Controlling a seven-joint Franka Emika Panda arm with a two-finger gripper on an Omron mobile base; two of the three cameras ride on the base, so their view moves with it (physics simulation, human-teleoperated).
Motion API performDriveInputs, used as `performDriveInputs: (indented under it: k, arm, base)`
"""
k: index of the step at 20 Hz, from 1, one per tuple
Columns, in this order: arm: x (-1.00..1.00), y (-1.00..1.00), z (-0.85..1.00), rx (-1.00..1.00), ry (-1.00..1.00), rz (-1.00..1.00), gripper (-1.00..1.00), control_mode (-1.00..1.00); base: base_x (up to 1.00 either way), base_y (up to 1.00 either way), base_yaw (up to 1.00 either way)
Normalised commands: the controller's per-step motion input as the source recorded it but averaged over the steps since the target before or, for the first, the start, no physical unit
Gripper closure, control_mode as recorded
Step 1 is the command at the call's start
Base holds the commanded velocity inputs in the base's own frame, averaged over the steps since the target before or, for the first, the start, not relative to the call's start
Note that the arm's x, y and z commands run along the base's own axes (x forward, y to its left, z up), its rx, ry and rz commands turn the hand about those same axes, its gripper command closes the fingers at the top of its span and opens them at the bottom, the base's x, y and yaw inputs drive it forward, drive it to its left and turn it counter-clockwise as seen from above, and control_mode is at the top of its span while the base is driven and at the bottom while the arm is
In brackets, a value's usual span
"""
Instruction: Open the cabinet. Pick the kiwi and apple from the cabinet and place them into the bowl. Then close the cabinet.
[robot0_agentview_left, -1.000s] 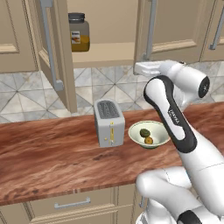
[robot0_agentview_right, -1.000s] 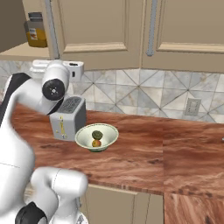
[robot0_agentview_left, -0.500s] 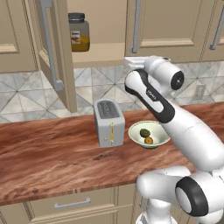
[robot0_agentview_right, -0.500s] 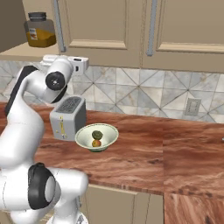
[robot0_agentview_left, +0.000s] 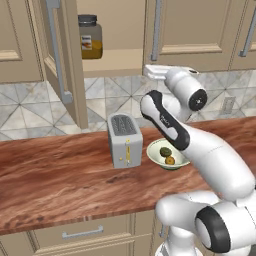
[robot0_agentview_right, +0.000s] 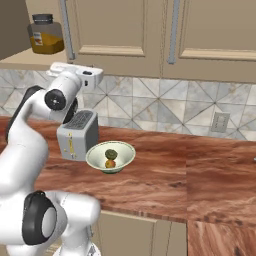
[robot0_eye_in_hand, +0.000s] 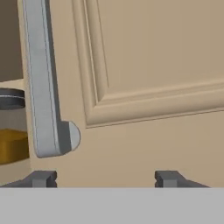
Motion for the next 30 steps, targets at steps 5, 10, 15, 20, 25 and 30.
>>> performDriveInputs:
  k: [5,10,15,20,25,30]
  arm:
    - [-0.61,0.00,0.56,0.06,0.15,-0.11,-1.00,-1.00]
    - [-0.44,0.00,0.31,0.06,0.01,-0.06,-1.00,-1.00]
    - [-1.00,0.00,-0.11,0.04,0.13,-0.05,-1.00,-1.00]
    - [-1.00,0.00,-0.42,0.01,0.12,-0.01,-1.00,-1.00]
    - [-1.00,0.00,0.09,0.05,0.07,-0.04,-1.00,-1.00]
    - [-1.00,0.04,0.03,0.03,0.11,-0.05,-1.00,-1.00]
  base:
    - [0.00,0.00,0.00]
    - [0.00,0.00,0.00]
    - [0.00,0.00,0.00]
    - [0.00,0.00,0.00]
    - [0.00,0.00,0.00]
    - [0.00,0.00,0.00]
